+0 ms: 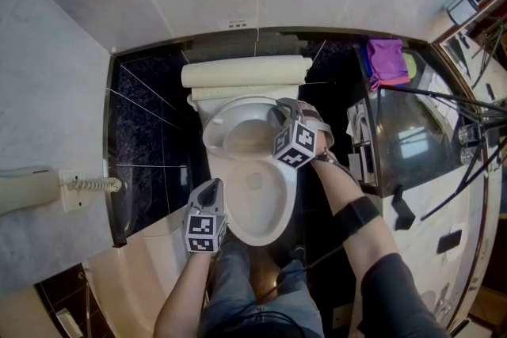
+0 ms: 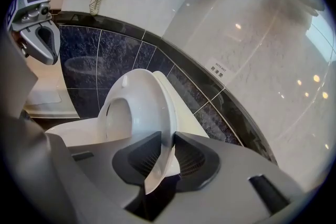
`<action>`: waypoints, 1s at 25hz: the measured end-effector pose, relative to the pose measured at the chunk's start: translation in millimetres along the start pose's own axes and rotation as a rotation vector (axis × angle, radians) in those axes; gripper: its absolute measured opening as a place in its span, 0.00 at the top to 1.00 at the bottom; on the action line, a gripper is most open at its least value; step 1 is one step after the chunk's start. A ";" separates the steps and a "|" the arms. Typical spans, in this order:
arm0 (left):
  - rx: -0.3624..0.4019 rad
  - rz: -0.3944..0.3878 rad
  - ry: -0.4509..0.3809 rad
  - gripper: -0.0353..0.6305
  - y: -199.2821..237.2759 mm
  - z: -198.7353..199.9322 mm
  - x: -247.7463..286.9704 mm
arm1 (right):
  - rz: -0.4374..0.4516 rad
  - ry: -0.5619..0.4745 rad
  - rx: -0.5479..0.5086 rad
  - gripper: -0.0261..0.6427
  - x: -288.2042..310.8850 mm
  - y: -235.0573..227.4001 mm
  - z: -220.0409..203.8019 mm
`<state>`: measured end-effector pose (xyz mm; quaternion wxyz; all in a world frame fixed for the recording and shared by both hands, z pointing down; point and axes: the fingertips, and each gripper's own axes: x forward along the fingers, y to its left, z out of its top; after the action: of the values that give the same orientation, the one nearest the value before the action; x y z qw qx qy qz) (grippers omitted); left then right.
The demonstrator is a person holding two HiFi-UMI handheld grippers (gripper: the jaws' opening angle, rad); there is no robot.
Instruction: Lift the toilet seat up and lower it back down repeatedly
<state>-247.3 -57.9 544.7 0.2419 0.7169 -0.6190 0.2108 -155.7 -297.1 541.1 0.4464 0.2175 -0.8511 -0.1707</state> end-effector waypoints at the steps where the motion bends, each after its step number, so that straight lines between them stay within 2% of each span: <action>1: -0.003 0.000 0.002 0.95 -0.7 -1.4 -0.7 | 0.000 -0.001 -0.003 0.81 -2.1 1.5 0.4; 13: -0.041 -0.005 0.052 0.95 -30.2 -34.0 -2.0 | -0.023 -0.037 -0.073 0.82 -55.4 41.0 -5.2; 25: -0.073 0.025 0.054 0.95 -62.8 -55.4 -4.4 | 0.006 -0.093 -0.110 0.83 -116.7 113.8 -27.0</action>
<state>-186.0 -13.4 580.6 0.2820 0.6939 -0.6283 0.2104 -98.8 -142.3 530.9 0.4184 0.1817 -0.8607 -0.2259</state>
